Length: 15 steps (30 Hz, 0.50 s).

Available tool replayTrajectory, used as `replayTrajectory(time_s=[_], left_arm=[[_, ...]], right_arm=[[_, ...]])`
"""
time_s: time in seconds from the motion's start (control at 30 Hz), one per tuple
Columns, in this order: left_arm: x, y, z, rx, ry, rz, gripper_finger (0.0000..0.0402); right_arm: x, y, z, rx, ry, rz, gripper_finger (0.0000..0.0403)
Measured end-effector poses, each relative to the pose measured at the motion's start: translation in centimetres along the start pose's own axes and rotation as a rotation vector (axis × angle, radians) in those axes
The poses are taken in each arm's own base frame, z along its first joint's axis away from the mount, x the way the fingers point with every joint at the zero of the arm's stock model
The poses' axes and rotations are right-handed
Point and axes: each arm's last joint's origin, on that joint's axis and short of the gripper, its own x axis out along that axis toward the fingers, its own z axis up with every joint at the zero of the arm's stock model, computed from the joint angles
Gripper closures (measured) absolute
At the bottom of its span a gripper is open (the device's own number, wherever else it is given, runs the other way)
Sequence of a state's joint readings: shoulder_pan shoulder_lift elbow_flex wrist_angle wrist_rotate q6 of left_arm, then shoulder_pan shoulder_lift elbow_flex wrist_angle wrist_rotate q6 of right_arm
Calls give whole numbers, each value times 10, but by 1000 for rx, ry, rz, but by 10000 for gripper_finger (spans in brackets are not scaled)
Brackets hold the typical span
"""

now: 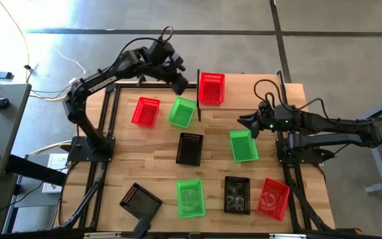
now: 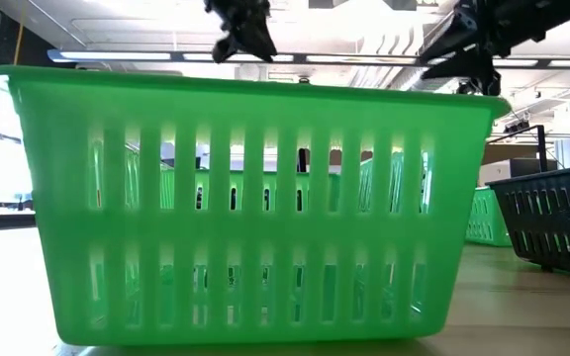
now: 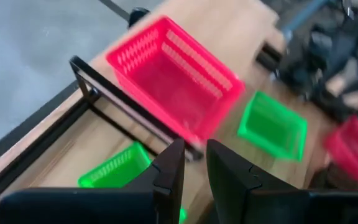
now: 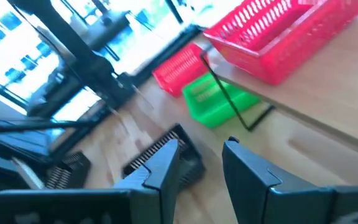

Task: Stack baskets on shelf by color
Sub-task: Put the right green basket on the shelf

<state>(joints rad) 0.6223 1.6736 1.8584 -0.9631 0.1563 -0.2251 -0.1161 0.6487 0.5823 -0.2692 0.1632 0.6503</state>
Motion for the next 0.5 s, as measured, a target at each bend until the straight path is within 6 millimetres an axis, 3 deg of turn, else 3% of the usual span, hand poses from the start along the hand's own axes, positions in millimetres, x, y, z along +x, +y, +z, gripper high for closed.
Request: replayTrajectory(time_s=[0.23, 0.5], left_arm=[[-22, -24, -21, 173, 109, -7, 341], [-22, -35, -42, 274, 224, -30, 341]], right_arm=[[-2, 12, 0, 26, -6, 115, 293], [2, 33, -6, 64, -26, 217, 293]])
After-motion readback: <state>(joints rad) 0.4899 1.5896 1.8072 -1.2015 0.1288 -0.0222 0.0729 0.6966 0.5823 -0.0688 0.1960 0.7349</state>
